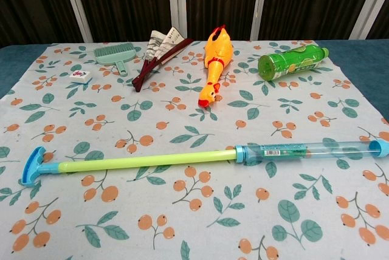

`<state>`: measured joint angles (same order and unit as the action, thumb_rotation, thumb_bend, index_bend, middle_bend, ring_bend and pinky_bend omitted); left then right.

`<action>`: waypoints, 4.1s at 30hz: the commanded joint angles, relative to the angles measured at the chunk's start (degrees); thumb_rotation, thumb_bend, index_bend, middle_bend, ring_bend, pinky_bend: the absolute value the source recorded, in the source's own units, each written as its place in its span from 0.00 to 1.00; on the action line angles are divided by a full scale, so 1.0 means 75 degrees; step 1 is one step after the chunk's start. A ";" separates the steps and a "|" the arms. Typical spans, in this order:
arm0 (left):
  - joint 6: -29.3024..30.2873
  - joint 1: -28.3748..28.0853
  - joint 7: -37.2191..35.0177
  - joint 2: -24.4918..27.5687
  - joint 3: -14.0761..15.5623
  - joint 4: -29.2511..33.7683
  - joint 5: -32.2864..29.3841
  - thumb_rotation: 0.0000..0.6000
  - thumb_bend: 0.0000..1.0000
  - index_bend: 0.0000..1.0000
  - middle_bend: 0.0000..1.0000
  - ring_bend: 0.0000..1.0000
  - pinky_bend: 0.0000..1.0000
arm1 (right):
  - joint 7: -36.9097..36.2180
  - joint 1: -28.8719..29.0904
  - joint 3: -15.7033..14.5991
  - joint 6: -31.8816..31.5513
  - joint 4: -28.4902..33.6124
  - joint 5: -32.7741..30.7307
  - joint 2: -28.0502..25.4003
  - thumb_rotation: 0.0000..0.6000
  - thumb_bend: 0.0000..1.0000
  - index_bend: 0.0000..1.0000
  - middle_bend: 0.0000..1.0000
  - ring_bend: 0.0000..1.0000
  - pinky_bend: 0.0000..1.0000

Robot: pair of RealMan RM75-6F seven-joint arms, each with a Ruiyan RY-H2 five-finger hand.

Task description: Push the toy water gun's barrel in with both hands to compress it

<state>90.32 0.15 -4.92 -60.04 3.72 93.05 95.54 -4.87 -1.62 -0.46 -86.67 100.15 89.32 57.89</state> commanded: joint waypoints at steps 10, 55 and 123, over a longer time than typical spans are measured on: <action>-0.0025 -0.0002 0.0151 -0.0013 0.0024 0.0053 0.0032 1.00 0.07 0.00 0.00 0.00 0.00 | -0.0083 -0.0011 -0.0005 -0.0011 -0.0009 -0.0012 -0.0027 1.00 0.31 0.00 0.00 0.00 0.00; -0.2600 -0.2589 0.6606 -0.1747 -0.1273 0.3273 -0.4107 1.00 0.27 0.38 0.12 0.00 0.03 | -0.0171 0.0038 -0.0042 0.0098 -0.0018 -0.0008 -0.0064 1.00 0.31 0.00 0.00 0.00 0.00; -0.1395 -0.4023 0.8369 -0.4614 -0.1072 0.1192 -0.6598 1.00 0.47 0.58 0.17 0.00 0.03 | -0.0357 0.0105 -0.0111 0.0271 -0.0002 -0.0034 -0.0151 1.00 0.31 0.00 0.00 0.00 0.00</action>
<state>79.74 -29.89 58.08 -94.91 -4.46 101.81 45.44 -7.57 -0.83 -1.29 -84.65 100.15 89.06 56.75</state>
